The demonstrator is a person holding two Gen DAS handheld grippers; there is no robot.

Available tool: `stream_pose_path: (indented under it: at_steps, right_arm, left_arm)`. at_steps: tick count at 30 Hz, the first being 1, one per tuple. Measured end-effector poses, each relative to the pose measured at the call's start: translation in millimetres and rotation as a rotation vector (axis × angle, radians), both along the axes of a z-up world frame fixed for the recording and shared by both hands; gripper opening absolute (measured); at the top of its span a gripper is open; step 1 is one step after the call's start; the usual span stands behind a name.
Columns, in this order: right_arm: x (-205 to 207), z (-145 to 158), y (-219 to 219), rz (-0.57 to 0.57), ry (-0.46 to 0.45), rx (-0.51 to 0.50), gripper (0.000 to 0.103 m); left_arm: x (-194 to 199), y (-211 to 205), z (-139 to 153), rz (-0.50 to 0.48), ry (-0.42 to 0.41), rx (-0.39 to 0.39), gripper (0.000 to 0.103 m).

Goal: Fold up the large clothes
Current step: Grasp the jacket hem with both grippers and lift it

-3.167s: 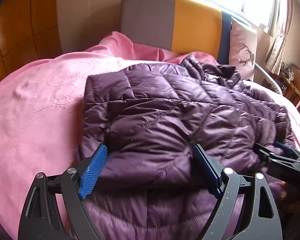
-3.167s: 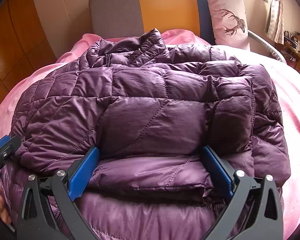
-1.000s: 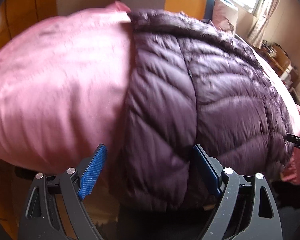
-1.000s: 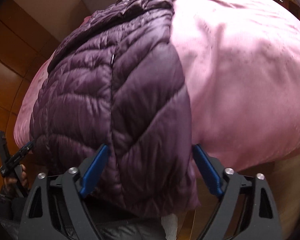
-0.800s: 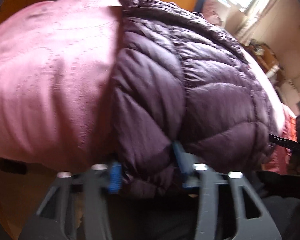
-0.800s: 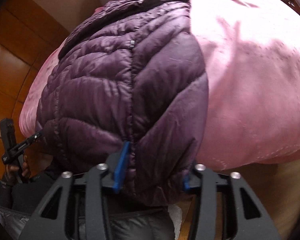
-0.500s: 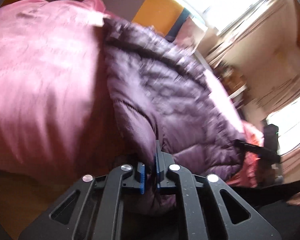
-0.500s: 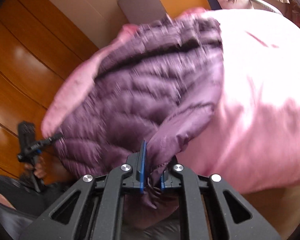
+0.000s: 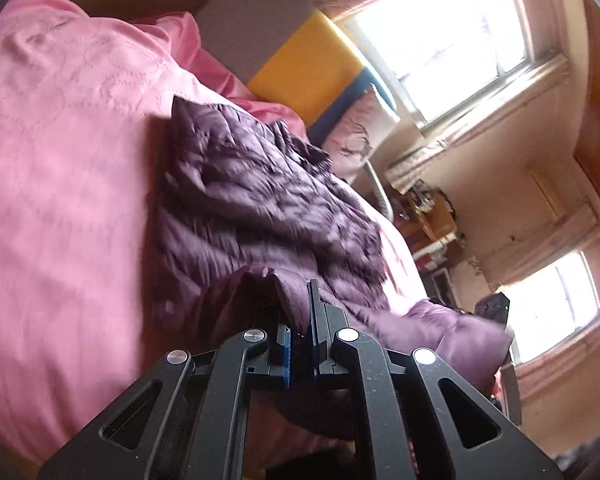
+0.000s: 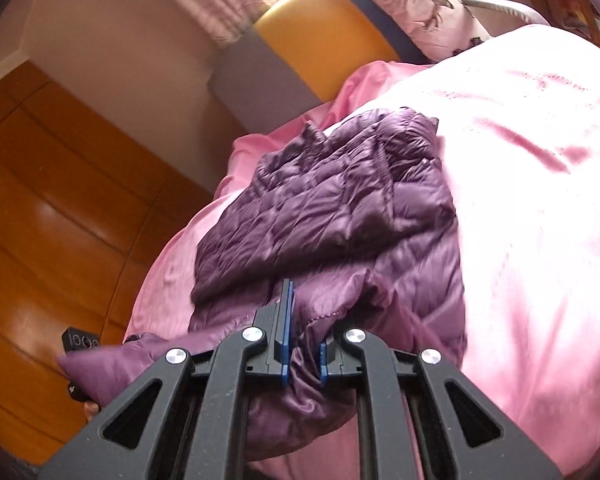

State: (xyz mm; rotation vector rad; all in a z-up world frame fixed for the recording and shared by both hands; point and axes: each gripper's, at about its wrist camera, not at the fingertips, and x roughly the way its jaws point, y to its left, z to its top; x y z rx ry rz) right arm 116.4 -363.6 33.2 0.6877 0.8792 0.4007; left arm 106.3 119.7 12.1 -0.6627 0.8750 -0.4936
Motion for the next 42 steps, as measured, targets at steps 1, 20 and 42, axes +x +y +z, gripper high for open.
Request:
stream_pose_path:
  at_steps: [1,20,42]
  right_arm:
    - [8,-4,-1,-0.005,0.012,0.009,0.011]
    - [27,-28,-29,-0.156,0.028,0.109,0.099]
    - [-59,-41,6,-0.035,0.059,-0.194,0.017]
  left_arm:
    - [11,-2,0,0.010,0.001,0.020,0.006]
    - [50,45,-31,0.232,0.095,-0.017,0.082]
    - [2,6,-65,-0.009,0.079,0.128,0.009]
